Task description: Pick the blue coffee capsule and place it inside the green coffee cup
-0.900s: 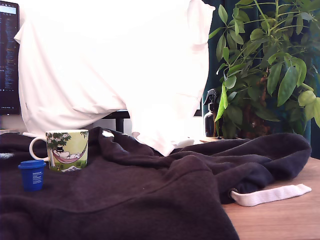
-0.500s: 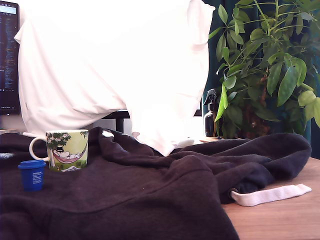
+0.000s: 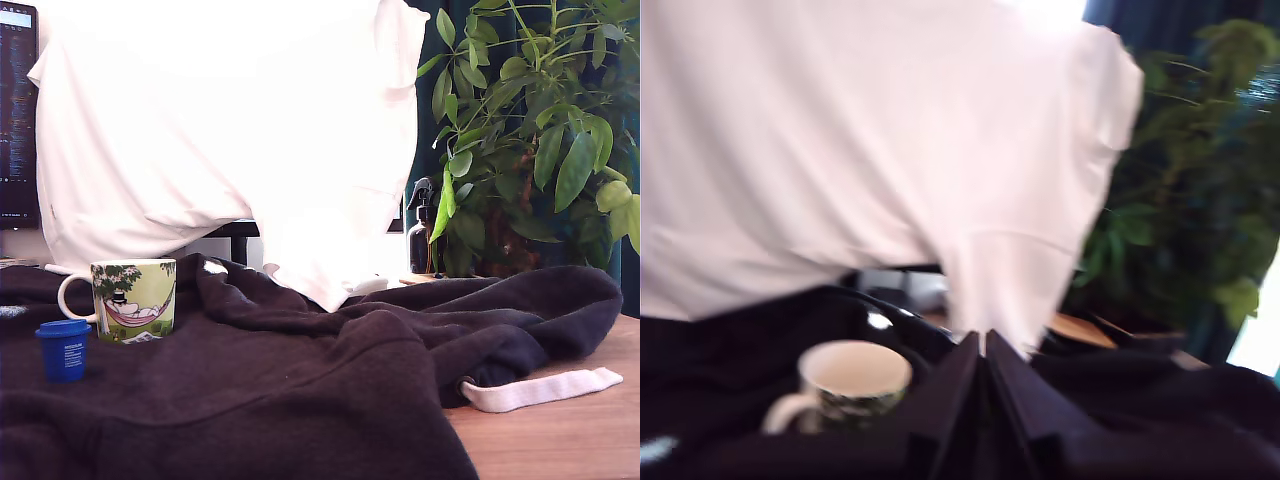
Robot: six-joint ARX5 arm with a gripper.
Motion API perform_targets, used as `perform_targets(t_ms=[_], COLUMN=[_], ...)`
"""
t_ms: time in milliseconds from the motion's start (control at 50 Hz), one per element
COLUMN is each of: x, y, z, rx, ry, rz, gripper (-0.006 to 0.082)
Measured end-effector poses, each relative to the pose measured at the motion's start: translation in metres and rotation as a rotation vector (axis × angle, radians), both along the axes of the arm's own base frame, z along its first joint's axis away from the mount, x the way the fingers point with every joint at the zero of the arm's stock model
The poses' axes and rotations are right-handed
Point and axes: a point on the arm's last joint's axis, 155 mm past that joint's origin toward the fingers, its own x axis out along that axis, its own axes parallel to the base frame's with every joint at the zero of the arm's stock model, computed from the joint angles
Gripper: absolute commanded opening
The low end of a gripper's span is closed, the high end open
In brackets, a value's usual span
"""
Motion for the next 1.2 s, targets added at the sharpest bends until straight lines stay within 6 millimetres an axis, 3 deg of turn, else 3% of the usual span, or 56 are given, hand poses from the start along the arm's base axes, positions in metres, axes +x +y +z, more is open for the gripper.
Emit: perform_targets(t_ms=[260, 320, 360, 500, 600, 900, 1200], x=[0.002, 0.001, 0.003, 0.014, 0.024, 0.032, 0.044], y=[-0.028, -0.034, -0.035, -0.025, -0.011, -0.006, -0.016], z=[-0.045, -0.053, -0.057, -0.066, -0.065, -0.094, -0.101], rx=[0.032, 0.058, 0.083, 0.176, 0.187, 0.212, 0.245], ry=[0.191, 0.214, 0.22, 0.203, 0.198, 0.315, 0.308], rz=[-0.122, -0.143, -0.137, -0.048, 0.046, 0.072, 0.044], gripper=[-0.0013, 0.003, 0.0104, 0.0493, 0.0654, 0.0664, 0.0662])
